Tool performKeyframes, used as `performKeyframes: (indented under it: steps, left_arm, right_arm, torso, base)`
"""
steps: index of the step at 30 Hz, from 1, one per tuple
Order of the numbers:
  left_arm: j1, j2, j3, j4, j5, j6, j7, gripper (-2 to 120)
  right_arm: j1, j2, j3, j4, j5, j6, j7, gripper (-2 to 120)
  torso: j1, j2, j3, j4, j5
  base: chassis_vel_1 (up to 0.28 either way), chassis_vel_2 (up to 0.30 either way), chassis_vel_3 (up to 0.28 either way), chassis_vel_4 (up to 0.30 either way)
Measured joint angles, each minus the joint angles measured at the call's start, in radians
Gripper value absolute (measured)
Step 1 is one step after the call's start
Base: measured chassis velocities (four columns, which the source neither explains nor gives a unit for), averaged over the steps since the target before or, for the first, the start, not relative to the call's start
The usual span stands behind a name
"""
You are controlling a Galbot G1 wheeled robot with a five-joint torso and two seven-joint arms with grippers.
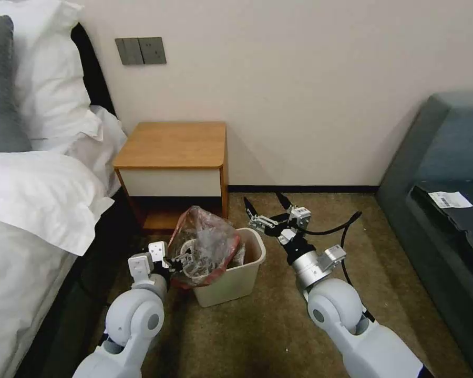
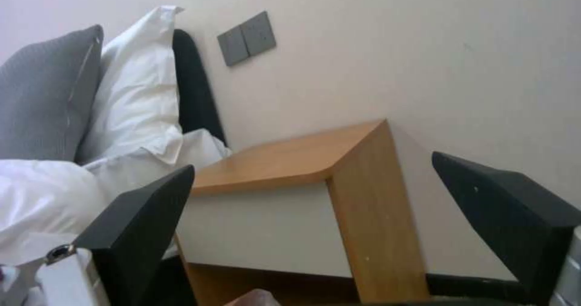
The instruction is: Pick up the garbage bag from the table and place it over the trash can.
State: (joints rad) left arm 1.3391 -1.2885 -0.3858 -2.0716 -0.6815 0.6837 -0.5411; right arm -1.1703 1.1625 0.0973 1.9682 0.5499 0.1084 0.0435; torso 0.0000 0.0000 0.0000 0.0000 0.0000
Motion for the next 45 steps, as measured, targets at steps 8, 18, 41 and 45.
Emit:
performKeyframes:
  steps: [8, 18, 41, 45]
  left_arm:
    - [-0.011, -0.002, 0.004, 0.036, -0.012, -0.003, -0.001, 80]
    - [-0.03, -0.011, 0.012, 0.067, -0.013, -0.006, 0.0, 83]
    - [-0.101, -0.017, 0.024, 0.165, -0.126, 0.05, -0.03, 26]
    - [-0.11, -0.017, 0.025, 0.18, -0.127, 0.051, -0.028, 13]
  right_arm:
    - [0.002, 0.006, 0.001, -0.003, -0.007, 0.002, 0.001, 100]
    - [-0.008, 0.006, 0.002, -0.003, -0.015, 0.011, 0.0, 100]
    - [-0.022, 0.008, 0.005, 0.024, -0.03, 0.035, -0.006, 100]
    - [-0.027, 0.008, 0.006, 0.029, -0.029, 0.038, -0.006, 100]
  torso:
    - [0.0, 0.0, 0.0, 0.0001, 0.0]
    - [0.0, 0.0, 0.0, 0.0001, 0.0]
    - [0.0, 0.0, 0.0, -0.0001, 0.0]
    - [0.0, 0.0, 0.0, -0.0001, 0.0001]
  base:
    - [0.0, 0.0, 0.0, 0.0]
    - [0.0, 0.0, 0.0, 0.0]
    - [0.0, 0.0, 0.0, 0.0]
    - [0.0, 0.0, 0.0, 0.0]
